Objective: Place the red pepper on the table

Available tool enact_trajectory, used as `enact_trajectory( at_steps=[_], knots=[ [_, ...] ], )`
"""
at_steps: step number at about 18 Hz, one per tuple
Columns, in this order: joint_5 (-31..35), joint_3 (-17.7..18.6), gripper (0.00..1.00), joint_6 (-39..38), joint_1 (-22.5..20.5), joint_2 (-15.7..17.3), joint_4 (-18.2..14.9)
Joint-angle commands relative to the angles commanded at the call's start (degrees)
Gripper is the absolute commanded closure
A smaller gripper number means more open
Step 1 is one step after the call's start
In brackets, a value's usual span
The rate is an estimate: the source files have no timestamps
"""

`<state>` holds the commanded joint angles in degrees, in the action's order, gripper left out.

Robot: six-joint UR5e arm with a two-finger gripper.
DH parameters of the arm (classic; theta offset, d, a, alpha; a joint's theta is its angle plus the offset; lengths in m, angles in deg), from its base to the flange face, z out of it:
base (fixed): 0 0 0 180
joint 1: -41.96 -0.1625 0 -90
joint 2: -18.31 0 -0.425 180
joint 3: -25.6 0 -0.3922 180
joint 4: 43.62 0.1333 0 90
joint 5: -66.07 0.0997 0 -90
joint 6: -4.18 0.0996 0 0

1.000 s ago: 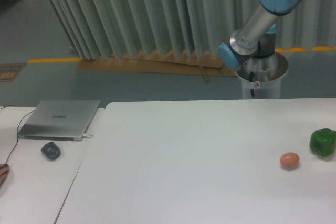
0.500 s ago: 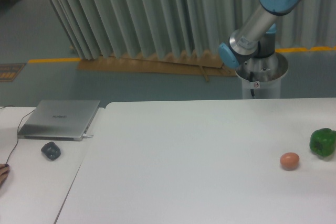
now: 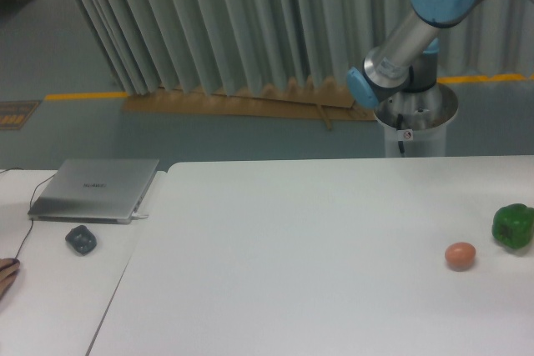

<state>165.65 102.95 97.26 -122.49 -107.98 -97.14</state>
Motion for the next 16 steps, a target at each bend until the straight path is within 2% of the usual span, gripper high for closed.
enact_trajectory(
  at_steps=[3,4,5,6,9,10,13,16],
  knots=[
    [0.88,0.09,0.00,0.00,0.18,-0.09,0.00],
    [0.97,0.35,0.08,0.00,0.18,-0.09,0.00],
    [0.97,0.35,0.24,0.00,0.18,0.00,-0.09],
    [0.88,0.61,0.34,0.26,0.18,0.08,-0.09],
    [0.62,0.26,0.48,0.79,-0.08,0.44,-0.17],
    [0.62,0.44,0.58,0.79,-0.09,0.61,-0.17],
    [0.27,0.70,0.56,0.79,-0.26,1.31,-0.35],
    [-1.31,0.09,0.56,0.79,-0.61,2.54,-3.86]
  ],
)
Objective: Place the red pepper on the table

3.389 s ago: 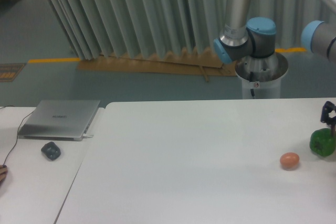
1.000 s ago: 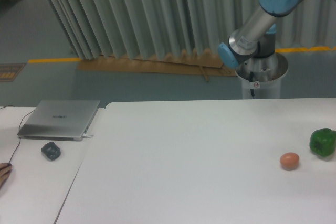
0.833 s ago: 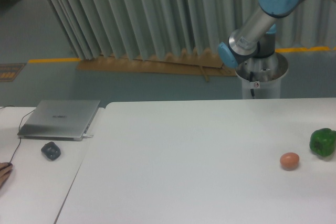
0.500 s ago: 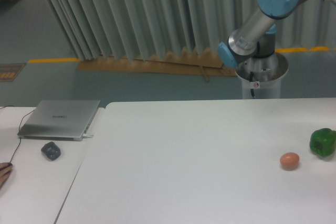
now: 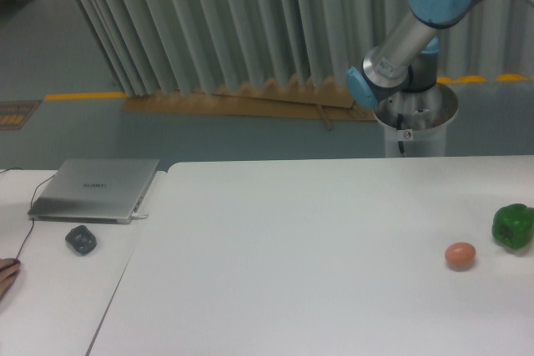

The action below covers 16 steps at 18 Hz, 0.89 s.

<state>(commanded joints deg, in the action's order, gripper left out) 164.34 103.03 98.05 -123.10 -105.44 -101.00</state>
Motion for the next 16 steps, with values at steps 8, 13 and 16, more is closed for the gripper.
enact_trajectory(
  at_steps=[8,13,16],
  knots=[
    [-0.53,-0.53,0.63,-0.09,-0.09,2.55,-4.75],
    [-0.53,-0.53,0.63,-1.05,0.09,5.70,-10.27],
    [-1.92,-0.53,0.63,-1.67,0.26,7.55,-13.62]
  ],
)
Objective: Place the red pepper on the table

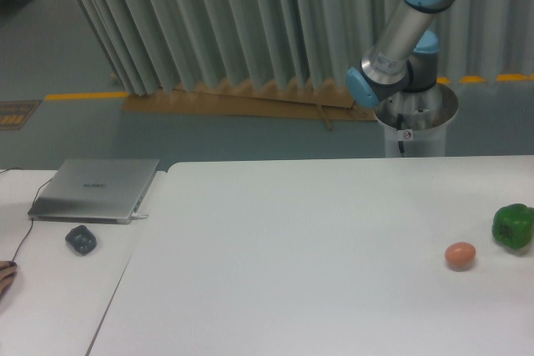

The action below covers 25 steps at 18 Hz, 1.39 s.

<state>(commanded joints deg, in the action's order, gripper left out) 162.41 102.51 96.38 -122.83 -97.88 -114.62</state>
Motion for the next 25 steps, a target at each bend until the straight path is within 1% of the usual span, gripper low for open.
enact_trajectory(
  at_steps=[4,5,6,7,8,9,10,11,13,14,18,21,25],
  knots=[
    [-4.58,0.09,0.63,-4.91,0.79,3.25,-4.40],
    [-5.02,0.17,0.62,-7.88,2.62,3.52,-4.67],
    [-5.63,0.26,0.58,-11.91,4.20,3.52,-4.58],
    [-6.77,0.18,0.58,-17.35,5.61,3.17,-4.49],
    [-7.22,0.09,0.61,-21.67,6.76,2.91,-4.41],
    [-7.31,0.09,0.68,-23.10,7.72,2.99,-4.49],
    [-7.31,0.44,0.74,-23.55,9.13,3.60,-4.67],
    [-7.31,0.61,0.76,-23.56,10.18,3.87,-4.76],
    [-7.31,0.97,0.76,-24.25,11.51,4.40,-4.67],
    [-7.31,0.97,0.76,-26.09,12.73,4.40,-4.67],
    [-7.40,1.23,0.76,-31.81,17.74,2.82,-4.06],
    [-7.31,1.41,0.76,-36.73,20.56,1.60,-3.44],
    [-7.22,4.48,0.76,-37.09,21.62,1.15,-1.16]
  ],
)
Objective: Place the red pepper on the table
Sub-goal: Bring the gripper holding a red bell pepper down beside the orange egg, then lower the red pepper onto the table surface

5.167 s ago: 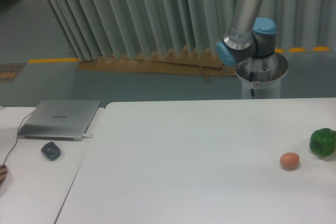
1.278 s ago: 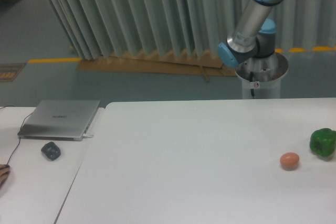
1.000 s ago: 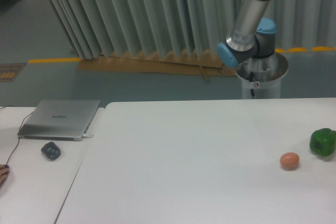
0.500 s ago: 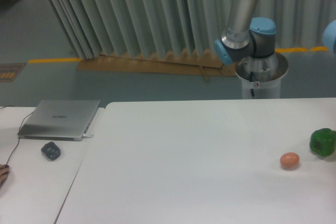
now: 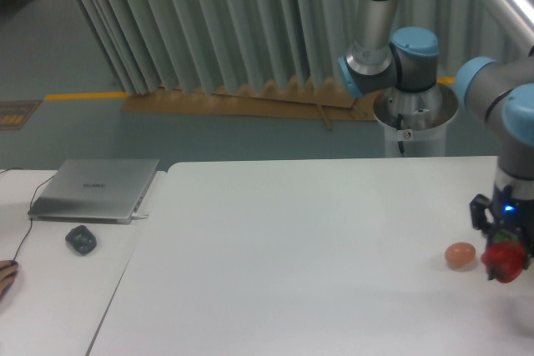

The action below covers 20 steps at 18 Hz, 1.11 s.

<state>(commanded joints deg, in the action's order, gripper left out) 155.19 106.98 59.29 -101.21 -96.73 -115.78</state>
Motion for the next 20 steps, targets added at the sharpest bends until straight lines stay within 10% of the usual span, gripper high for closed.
enact_trajectory(
  at_steps=[8,14,17,18,20],
  knots=[
    [3.87,-0.08,0.75,-0.44,0.44,-5.36,8.61],
    [3.96,0.09,0.74,-0.35,0.44,-5.80,8.88],
    [4.04,0.36,0.49,-0.18,0.62,-5.63,8.88],
    [4.22,0.44,0.07,-0.09,0.62,-5.63,9.23],
    [6.75,0.53,0.00,0.00,1.23,-5.54,9.41]
  ],
)
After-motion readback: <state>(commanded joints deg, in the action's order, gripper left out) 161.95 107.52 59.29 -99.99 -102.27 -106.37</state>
